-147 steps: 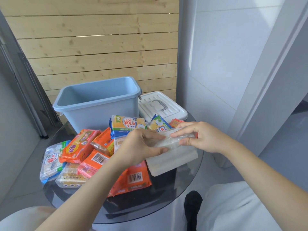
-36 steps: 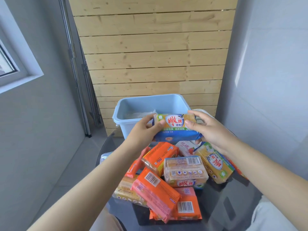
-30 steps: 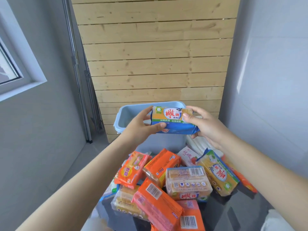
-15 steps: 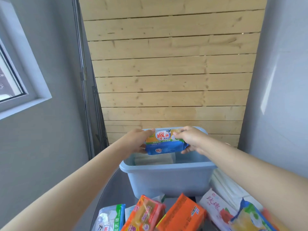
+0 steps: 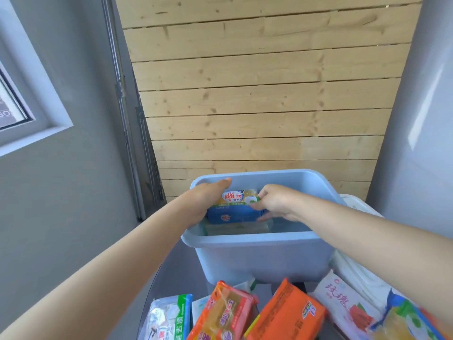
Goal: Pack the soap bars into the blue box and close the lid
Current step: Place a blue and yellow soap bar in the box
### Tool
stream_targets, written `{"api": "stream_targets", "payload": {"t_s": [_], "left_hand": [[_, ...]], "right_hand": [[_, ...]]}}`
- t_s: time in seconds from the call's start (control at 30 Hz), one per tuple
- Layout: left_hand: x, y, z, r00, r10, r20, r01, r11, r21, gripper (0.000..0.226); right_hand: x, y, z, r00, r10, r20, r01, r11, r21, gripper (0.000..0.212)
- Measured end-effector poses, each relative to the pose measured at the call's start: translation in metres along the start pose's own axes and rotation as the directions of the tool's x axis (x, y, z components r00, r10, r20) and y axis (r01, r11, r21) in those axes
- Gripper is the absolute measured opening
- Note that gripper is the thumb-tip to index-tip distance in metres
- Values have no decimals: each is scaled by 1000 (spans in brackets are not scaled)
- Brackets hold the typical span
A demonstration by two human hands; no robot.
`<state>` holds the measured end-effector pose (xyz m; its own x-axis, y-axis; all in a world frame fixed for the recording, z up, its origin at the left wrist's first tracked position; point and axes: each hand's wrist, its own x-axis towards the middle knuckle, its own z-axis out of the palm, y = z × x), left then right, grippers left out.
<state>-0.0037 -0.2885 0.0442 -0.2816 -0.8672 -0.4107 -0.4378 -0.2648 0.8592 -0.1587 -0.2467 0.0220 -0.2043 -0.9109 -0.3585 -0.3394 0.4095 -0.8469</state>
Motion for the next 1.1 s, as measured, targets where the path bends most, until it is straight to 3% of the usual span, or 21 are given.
{"api": "stream_targets", "payload": {"t_s": [0.1,0.17,0.27,0.37,0.47,0.57,0.67,0.87,1.0,1.1], "left_hand": [[2,-1,4,1000,-13,-1,13,1000,-5,64],[-2,-3,6,1000,-15,-10,15,1000,-2,67],[-16,-1,7,999,9,-53,-7,999,34,67],[-46,3,12,980,160,-119,-147,983,111,46],[-87,-3,25,934,347,-89,-340,936,88,18],[-131,-22,46,866,500,-21,-496,863,95,23],[-161,-44,63,845,533,47,-534,841,87,22],[-194,-91,96,834,471,286,-541,799,261,23],[-194,-108,110,819,413,400,-561,722,404,46],[-189,-111,111,834,345,431,-528,729,437,58]], "right_hand": [[-1,1,-3,999,-26,27,26,1000,-11,29],[-9,-1,-9,998,-30,47,29,999,16,16],[-26,-5,-21,997,-61,-38,60,998,-26,22],[-59,-6,-30,958,-211,-192,178,968,-178,22],[-98,5,-30,876,-428,-223,346,879,-329,26],[-149,30,-24,837,-515,-185,427,826,-367,24],[-182,57,-19,857,-496,-142,423,833,-357,23],[-231,109,-19,931,-364,-11,323,841,-434,19],[-243,134,-27,948,-300,102,304,772,-558,39],[-241,143,-32,945,-282,168,325,736,-594,54]]}}
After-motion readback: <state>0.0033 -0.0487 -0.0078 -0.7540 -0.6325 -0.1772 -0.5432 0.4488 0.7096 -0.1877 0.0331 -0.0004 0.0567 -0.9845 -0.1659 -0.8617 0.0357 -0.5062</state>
